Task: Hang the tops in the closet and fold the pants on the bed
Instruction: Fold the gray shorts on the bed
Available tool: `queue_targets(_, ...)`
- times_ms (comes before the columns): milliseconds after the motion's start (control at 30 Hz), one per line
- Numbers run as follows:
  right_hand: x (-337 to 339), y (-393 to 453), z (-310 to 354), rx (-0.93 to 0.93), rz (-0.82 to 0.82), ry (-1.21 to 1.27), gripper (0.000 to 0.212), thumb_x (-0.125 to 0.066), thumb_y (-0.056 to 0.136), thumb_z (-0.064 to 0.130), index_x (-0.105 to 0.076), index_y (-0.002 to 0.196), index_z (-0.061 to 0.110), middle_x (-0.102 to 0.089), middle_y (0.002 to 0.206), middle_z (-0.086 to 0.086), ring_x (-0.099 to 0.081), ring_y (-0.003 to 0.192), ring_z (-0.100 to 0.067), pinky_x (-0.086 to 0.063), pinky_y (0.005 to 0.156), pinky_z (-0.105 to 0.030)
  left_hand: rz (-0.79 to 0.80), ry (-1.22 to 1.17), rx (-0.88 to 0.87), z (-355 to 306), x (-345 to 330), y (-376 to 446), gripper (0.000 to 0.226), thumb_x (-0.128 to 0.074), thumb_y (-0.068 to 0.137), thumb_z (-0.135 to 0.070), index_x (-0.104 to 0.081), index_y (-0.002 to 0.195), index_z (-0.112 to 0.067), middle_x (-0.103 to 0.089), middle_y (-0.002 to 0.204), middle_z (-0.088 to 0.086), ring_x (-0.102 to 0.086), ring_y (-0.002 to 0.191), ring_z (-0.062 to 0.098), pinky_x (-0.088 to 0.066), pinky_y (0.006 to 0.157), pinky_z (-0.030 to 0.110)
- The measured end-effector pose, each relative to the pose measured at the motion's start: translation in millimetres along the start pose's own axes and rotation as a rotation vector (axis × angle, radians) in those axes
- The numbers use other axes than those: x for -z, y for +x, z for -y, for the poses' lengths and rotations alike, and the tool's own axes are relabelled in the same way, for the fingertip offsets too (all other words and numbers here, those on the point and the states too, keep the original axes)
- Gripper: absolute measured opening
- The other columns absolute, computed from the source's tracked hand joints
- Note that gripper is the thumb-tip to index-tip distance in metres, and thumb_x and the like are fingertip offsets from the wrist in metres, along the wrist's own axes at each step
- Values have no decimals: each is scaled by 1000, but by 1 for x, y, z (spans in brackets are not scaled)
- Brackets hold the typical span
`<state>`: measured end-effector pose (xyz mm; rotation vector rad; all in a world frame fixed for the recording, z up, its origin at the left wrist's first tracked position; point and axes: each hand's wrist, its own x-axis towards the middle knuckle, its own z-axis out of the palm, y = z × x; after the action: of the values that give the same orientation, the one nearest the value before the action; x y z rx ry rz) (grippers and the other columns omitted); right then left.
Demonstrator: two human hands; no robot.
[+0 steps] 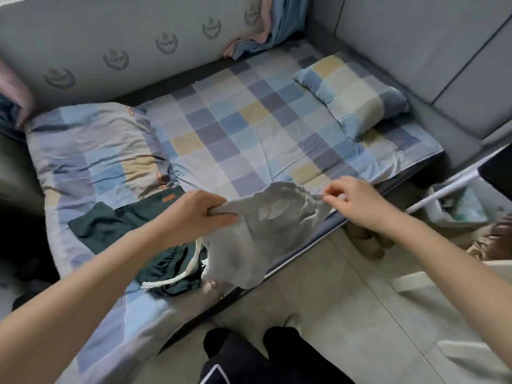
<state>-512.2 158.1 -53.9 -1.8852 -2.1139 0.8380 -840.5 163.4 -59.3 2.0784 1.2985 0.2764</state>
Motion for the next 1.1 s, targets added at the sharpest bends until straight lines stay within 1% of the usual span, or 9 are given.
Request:
queue_targets(133, 3, -22, -13, 230, 207, 154, 59, -73, 81, 24, -46, 134, 26, -43, 127, 5, -39, 122, -8, -28, 100, -16, 23, -34, -85, -93, -36, 54, 34, -69, 84, -37, -57, 62, -15, -43, 50, -9, -38, 46, 6, -30, 44, 16)
queue_targets(300, 27, -36, -39, 248, 216, 408, 60, -75, 80, 32, -37, 128, 29, -44, 127, 17, -35, 127, 1, -38, 94, -16, 179, 38, -167, -152, -48, 93, 28, -65, 81, -48, -65, 69, -23, -52, 58, 1, -43, 50, 5, -37, 50, 19)
queue_targets(433, 53, -35, -62, 321, 308, 382, 15, -68, 87, 30, -53, 88, 30, -55, 83, 17, -53, 81, -1, -42, 72, -22, 225, 101, -219, -166, -58, 113, 22, -66, 84, -48, -61, 73, -29, -57, 60, -6, -49, 55, 0, -40, 54, 14)
queue_targets(500, 61, -34, -71, 319, 368, 447, 20, -66, 89, 26, -52, 76, 27, -46, 68, 15, -44, 64, -2, -34, 59, -18, 250, 140, -228, -162, -60, 122, 32, -66, 82, -54, -58, 72, -24, -50, 54, -8, -46, 52, 2, -38, 52, 15)
queue_targets(633, 98, -19, -96, 311, 332, 466, 21, -70, 86, 26, -57, 76, 13, -48, 65, 1, -44, 60, -10, -34, 57, -23, 435, 331, -195, -135, -59, 148, 55, -54, 70, -77, -51, 66, -22, -46, 54, -12, -37, 45, 4, -38, 48, 14)
queue_targets(800, 141, 18, -148, 321, 344, 93, 39, -69, 83, 35, -44, 64, 13, -39, 56, 5, -37, 52, -3, -30, 54, -23, 709, 621, -117, -63, -65, 172, 52, -58, 80, -69, -65, 97, -21, -55, 69, -17, -55, 65, 4, -47, 64, 14)
queue_targets(867, 149, 40, -172, 351, 345, -261, 44, -58, 84, 50, -40, 61, 17, -40, 52, 5, -39, 50, -6, -29, 52, -26, 683, 805, -162, -35, -61, 193, 50, -53, 86, -67, -63, 111, -26, -62, 80, -14, -61, 81, 11, -44, 84, 19)
queue_targets(967, 146, 66, -199, 386, 371, -768, 42, -41, 82, 60, -48, 67, 21, -49, 59, 5, -49, 56, -11, -35, 54, -29, 558, 1101, -212, 1, -50, 225, 34, -40, 96, -55, -60, 109, -31, -67, 109, -14, -64, 104, 8, -26, 113, 30)
queue_targets(1100, 152, 110, -220, 331, 492, -1068, 32, -42, 85, 48, -60, 101, 28, -60, 106, 2, -59, 97, -22, -36, 77, -37, 449, 1208, -166, 36, -30, 254, 21, -35, 99, -31, -55, 106, -32, -67, 111, -13, -64, 103, 8, -35, 94, 27)
